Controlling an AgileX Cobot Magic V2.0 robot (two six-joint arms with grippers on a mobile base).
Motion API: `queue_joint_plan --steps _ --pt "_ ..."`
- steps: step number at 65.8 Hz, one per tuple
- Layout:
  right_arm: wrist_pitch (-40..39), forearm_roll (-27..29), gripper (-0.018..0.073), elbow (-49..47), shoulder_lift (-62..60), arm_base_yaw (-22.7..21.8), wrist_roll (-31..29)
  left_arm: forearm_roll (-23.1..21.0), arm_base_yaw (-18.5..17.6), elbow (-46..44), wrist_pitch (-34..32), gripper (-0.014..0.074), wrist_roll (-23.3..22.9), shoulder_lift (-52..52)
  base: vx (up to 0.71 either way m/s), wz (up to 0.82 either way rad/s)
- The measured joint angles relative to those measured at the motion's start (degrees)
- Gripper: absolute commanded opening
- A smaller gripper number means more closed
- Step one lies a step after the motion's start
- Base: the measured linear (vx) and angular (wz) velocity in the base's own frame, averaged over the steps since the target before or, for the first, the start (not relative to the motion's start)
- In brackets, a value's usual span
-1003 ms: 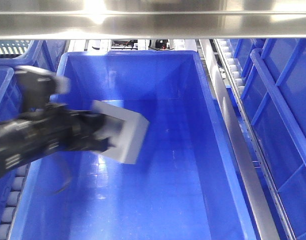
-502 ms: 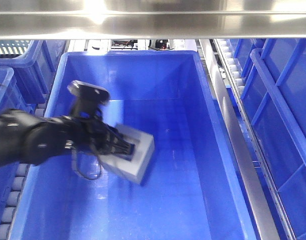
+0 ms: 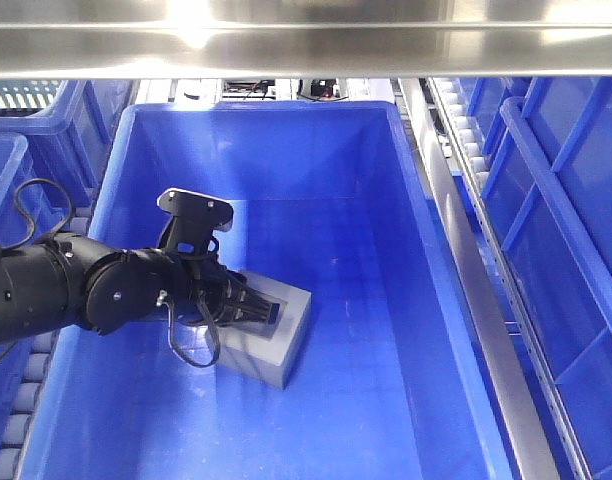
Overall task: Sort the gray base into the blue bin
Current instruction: 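Lower the gray block with the left gripper into the blue bin, then open the left gripper and withdraw it from the bin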
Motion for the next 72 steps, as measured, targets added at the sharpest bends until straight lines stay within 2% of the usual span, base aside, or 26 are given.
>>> queue_joint_plan --steps 7,33,55,72 --pt "0.00 0.00 -0.0009 0.00 0.00 0.00 0.00 -0.02 0.00 0.00 -0.19 0.0386 0.00 0.00 0.00 0.00" --pt "0.00 0.00 -0.0009 0.00 0.00 0.00 0.00 -0.02 -0.31 0.56 -0.24 0.0388 0.84 -4.60 0.00 0.00" --pt "0.00 0.00 -0.0009 0.00 0.00 0.00 0.00 -0.02 -0.50 9.51 -0.24 0.0388 1.26 -19.11 0.00 0.00" --pt "0.00 0.00 -0.0009 0.00 0.00 0.00 0.00 -0.02 -0.50 19.44 -0.20 0.0388 1.31 -35.10 0.00 0.00"
